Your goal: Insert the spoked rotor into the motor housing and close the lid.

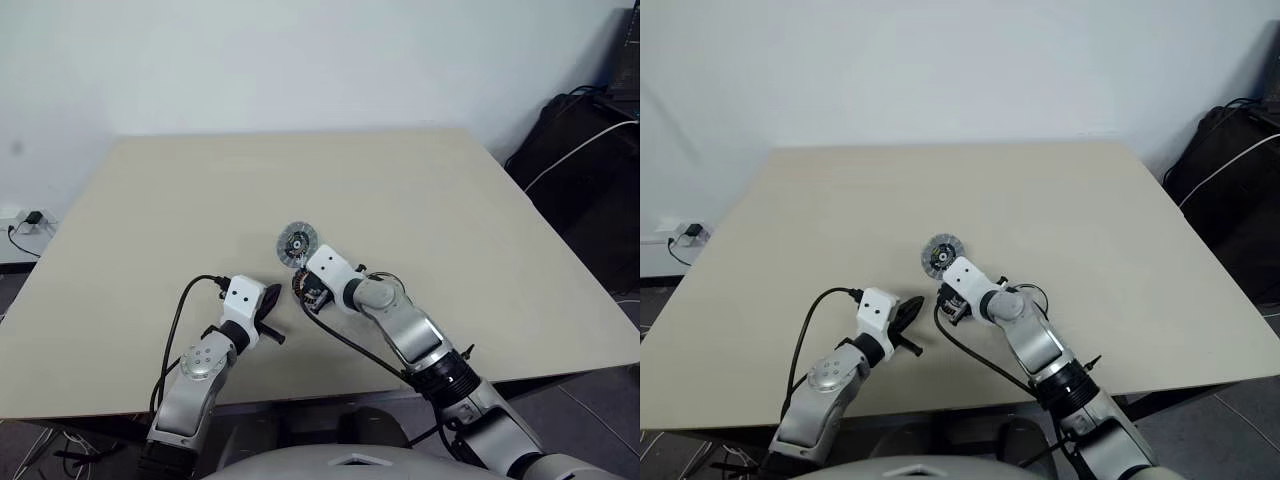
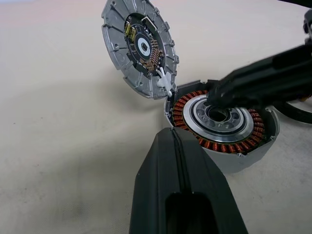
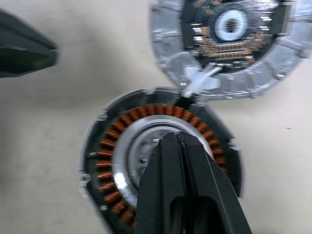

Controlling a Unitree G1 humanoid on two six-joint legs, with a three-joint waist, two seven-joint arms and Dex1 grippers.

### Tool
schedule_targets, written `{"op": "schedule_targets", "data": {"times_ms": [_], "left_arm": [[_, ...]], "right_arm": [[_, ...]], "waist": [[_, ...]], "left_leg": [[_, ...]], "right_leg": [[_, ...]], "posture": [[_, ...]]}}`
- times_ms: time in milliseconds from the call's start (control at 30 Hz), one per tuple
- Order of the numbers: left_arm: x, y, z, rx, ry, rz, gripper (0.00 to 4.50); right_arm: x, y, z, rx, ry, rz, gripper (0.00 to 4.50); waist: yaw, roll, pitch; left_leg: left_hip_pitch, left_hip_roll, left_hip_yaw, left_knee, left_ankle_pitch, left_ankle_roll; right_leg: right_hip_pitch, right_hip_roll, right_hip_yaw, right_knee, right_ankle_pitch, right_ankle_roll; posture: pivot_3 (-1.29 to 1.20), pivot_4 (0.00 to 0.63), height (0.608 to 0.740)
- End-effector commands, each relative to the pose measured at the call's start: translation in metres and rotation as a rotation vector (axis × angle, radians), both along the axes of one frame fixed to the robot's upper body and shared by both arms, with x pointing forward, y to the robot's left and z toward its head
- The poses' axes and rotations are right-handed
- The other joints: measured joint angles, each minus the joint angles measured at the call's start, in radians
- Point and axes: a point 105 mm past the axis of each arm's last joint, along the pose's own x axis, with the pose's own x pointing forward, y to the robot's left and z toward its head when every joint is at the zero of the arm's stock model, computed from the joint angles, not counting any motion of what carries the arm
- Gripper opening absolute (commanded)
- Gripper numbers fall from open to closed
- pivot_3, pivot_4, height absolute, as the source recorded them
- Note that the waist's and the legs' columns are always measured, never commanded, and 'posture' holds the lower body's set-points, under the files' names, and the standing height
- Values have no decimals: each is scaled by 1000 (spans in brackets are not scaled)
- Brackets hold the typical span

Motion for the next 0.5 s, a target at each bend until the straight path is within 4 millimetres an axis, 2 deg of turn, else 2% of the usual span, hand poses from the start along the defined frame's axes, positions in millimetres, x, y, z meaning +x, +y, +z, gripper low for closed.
{"op": "schedule_targets", "data": {"times_ms": [33, 233, 500], "left_arm": [[3, -4, 9, -2, -38, -10, 0], [3, -4, 8, 0, -36, -15, 0], [3, -5, 8, 2, -34, -22, 0]], "right_arm": [[2, 4, 12, 20, -41, 15, 28], [3, -3, 9, 7, -36, 2, 28], [1, -13, 6, -7, -27, -11, 28]], "waist": [[0, 0, 0], [0, 0, 0], [0, 0, 0]], "left_leg": [[0, 0, 0, 0, 0, 0], [-10, 0, 0, 1, 1, -2], [-10, 0, 0, 1, 1, -2]], "right_leg": [[0, 0, 0, 0, 0, 0], [-9, 0, 0, 1, 2, 1], [-9, 1, 0, 1, 1, 1]], "posture": [[0, 0, 740], [0, 0, 740], [0, 0, 740]]}}
